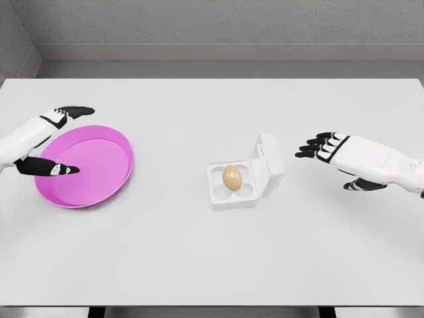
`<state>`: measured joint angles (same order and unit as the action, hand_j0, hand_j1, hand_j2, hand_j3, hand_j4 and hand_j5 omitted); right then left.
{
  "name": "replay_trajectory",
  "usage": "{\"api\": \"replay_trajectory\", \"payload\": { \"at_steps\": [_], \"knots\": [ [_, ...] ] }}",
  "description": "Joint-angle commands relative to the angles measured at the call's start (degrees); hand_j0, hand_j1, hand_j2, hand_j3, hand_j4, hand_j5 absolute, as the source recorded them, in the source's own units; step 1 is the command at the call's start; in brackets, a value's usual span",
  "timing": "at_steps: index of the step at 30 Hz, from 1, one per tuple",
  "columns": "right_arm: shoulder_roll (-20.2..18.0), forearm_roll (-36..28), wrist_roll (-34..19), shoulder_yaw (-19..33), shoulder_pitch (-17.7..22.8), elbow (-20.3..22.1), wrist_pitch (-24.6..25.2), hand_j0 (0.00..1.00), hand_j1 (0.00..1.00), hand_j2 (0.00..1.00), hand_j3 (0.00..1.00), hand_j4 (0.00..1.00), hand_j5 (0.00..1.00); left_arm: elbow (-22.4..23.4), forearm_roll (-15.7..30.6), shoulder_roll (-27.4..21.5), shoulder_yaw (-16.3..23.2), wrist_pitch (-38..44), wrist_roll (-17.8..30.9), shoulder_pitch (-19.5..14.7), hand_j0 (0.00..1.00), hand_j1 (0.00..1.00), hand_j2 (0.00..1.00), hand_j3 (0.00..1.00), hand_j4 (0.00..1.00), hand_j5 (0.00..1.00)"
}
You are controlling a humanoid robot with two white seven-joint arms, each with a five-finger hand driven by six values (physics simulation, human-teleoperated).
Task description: Pack egg into the box and close the box lid
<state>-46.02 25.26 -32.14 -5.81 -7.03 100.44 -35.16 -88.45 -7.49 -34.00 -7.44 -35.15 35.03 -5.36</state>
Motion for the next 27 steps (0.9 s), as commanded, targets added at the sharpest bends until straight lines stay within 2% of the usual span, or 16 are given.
{"api": "replay_trajectory", "payload": {
  "at_steps": [1,14,17,22,27],
  "knots": [
    [0.0,-0.5,0.2,-0.2,0.0,0.5,0.2,1.0,1.0,1.0,1.0,1.0,1.0,1.3,-2.5,0.9,-0.5,0.2,0.0,0.0,1.0,1.0,1.0,1.0,1.0,1.0],
    [2.5,-3.3,0.5,-2.2,-0.9,0.8,0.2,1.0,1.0,1.0,1.0,1.0,1.0,0.9,-3.1,1.3,-0.7,0.2,0.0,1.1,1.0,1.0,1.0,1.0,1.0,1.0],
    [3.7,-3.6,3.0,-4.3,-2.0,0.8,0.2,1.0,1.0,1.0,1.0,1.0,1.0,1.0,-3.1,1.3,-0.8,0.2,0.0,1.1,1.0,1.0,1.0,1.0,1.0,1.0],
    [5.9,-4.1,3.1,-7.0,-3.8,0.8,0.2,1.0,1.0,1.0,1.0,1.0,1.0,1.0,-3.1,1.3,-0.7,0.2,0.0,1.1,1.0,1.0,1.0,1.0,1.0,1.0],
    [5.3,-4.8,2.9,-6.1,-4.6,0.7,0.2,1.0,1.0,1.0,1.0,1.0,1.0,1.0,-3.1,1.3,-0.8,0.2,0.0,1.1,1.0,1.0,1.0,1.0,1.0,1.0]
  ]
}}
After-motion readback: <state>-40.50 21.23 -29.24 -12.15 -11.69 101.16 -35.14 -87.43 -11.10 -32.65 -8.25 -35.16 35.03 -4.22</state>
